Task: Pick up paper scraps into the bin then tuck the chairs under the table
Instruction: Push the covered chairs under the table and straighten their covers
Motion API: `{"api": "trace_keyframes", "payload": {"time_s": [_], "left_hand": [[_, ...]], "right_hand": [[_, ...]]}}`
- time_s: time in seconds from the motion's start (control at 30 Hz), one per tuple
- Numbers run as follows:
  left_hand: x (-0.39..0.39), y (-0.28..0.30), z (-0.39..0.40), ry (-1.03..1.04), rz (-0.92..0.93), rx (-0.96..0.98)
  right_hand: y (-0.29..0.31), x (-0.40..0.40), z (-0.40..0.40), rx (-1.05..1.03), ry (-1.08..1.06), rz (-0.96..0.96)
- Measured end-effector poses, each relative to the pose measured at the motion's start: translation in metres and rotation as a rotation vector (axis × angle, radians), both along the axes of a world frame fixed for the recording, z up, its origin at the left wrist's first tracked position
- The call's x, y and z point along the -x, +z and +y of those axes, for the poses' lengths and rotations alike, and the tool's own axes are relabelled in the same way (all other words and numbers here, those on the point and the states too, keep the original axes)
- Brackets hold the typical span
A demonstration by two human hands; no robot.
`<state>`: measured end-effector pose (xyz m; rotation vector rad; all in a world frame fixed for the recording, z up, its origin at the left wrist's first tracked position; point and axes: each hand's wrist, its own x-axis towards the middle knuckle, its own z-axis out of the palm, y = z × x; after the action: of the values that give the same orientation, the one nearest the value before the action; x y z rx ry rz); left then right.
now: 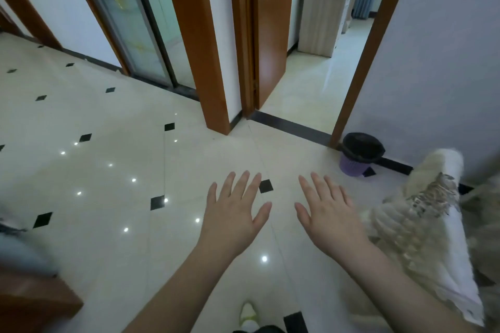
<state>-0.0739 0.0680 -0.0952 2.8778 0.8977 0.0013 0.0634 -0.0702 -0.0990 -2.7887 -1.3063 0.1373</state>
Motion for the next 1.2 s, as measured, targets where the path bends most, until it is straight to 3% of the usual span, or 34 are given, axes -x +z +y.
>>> {"api": "trace_keyframes", "payload": {"time_s": [0.2,0.47,0.77,1.2], "left_hand": [[-0.087,0.018,0.089,-0.146,0.034,-0.004],[-0.243,0.01,0.145,-0.324,0.026,-0.031],[-0.437,0.0,0.153,-0.436,0.055,-0.072],[-0.69,0.01,0.16,-0.828,-0.059,-0.121]], "right_hand": [[0.006,-0.065,0.068,-0.055,-0.119,0.037],[-0.001,-0.189,0.108,-0.039,-0.263,0.064],[0.017,-0.352,0.119,-0.088,-0.384,0.044],[0.017,-0.554,0.117,-0.04,-0.711,-0.07]]}}
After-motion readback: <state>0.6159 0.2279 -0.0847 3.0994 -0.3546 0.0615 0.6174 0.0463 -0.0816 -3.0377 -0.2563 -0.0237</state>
